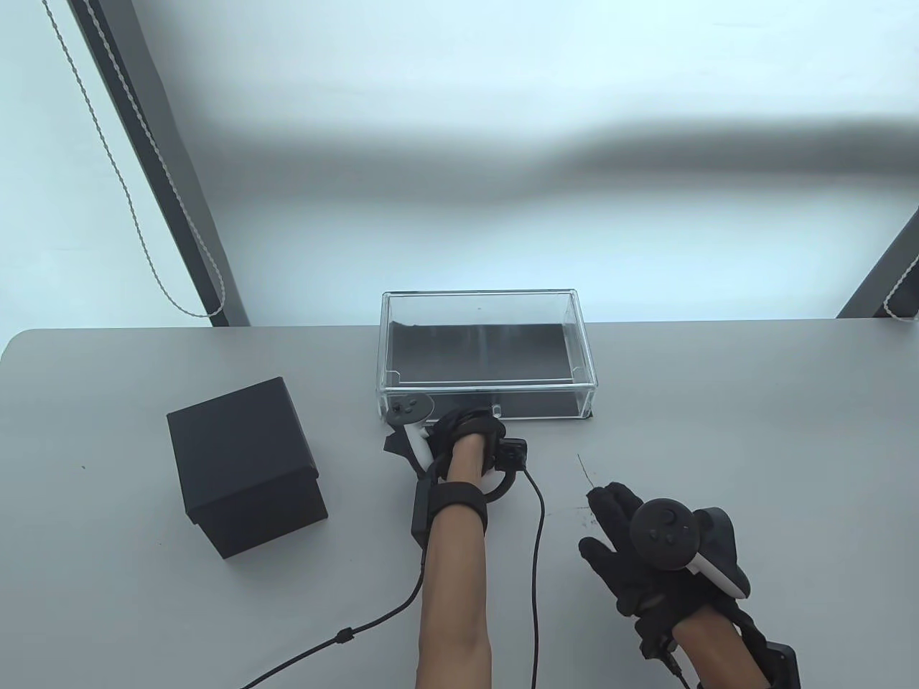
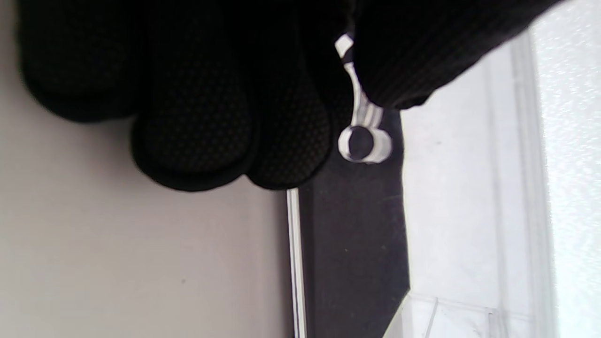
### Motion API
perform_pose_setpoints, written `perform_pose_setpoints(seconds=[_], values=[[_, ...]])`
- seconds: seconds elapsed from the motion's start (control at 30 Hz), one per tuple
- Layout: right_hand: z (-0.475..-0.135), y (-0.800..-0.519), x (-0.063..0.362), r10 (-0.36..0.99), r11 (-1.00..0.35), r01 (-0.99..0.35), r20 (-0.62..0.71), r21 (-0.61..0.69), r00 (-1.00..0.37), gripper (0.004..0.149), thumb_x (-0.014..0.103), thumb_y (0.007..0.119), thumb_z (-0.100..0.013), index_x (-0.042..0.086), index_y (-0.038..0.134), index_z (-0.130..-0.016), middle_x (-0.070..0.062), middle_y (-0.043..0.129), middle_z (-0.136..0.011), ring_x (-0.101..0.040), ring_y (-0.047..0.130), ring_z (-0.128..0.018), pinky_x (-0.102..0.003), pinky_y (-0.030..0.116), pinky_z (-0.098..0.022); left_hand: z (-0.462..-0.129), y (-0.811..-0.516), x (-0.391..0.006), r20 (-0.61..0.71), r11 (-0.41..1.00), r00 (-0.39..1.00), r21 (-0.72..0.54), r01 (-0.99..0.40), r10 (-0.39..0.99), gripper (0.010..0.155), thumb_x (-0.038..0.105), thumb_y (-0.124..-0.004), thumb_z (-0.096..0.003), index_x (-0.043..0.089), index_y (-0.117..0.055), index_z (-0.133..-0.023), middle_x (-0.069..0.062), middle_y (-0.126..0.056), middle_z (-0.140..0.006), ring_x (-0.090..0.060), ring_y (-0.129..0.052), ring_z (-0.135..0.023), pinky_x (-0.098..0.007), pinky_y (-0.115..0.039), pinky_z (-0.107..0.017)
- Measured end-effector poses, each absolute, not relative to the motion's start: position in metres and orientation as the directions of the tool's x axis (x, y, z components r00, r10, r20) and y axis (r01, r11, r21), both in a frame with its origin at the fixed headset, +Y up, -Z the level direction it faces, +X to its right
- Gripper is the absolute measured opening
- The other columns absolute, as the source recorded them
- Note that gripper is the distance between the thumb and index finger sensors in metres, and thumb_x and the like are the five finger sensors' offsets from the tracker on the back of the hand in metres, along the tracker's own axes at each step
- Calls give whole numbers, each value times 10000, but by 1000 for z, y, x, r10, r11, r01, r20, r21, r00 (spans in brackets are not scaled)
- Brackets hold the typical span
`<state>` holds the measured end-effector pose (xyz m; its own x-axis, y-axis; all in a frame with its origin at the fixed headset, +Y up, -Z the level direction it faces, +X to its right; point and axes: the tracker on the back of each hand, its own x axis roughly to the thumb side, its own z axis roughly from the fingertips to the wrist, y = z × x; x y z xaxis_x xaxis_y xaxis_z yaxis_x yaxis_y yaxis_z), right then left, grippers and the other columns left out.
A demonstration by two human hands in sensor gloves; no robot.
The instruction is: Pour number blocks into a drawer
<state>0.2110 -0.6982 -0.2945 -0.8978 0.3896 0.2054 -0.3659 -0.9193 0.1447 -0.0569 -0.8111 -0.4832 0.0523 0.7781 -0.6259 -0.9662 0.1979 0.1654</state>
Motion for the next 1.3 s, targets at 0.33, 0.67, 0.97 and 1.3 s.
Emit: perform_pose_setpoints(seconds=[0.33,0.67,0.97,1.3], values=[[-294,-698,210,388,-921,-370,225,120,-894,739,565,725,-431,189,509,-1029,-144,538,-1102,-467,705,-918,-735,460,-670,-473,-814,-56,-606,176,46,156,-972,794,526,505,-767,-432,105,-828,-768,-43,-1018,-610,-267,-1019,-467,-485,-849,-335],[-293,-697,214,391,-920,-374,214,114,-895,739,566,725,-431,189,509,-1029,-144,541,-1101,-466,708,-917,-735,460,-671,-452,-815,-56,-599,165,46,146,-975,799,530,507,-767,-433,99,-826,-766,-55,-1015,-609,-285,-1011,-465,-461,-852,-351],[-293,-697,212,380,-925,-364,219,111,-899,739,566,725,-431,189,509,-1029,-143,540,-1101,-465,708,-917,-736,461,-670,-429,-816,-56,-596,148,42,130,-980,802,537,507,-767,-437,88,-822,-768,-69,-1008,-614,-264,-1009,-482,-439,-866,-347],[-292,-697,210,364,-931,-349,228,105,-903,737,566,725,-430,190,512,-1028,-143,546,-1099,-464,714,-914,-735,464,-670,-406,-815,-56,-596,154,51,123,-980,801,541,510,-763,-438,86,-818,-771,-57,-1004,-622,-242,-1018,-481,-443,-868,-332]])
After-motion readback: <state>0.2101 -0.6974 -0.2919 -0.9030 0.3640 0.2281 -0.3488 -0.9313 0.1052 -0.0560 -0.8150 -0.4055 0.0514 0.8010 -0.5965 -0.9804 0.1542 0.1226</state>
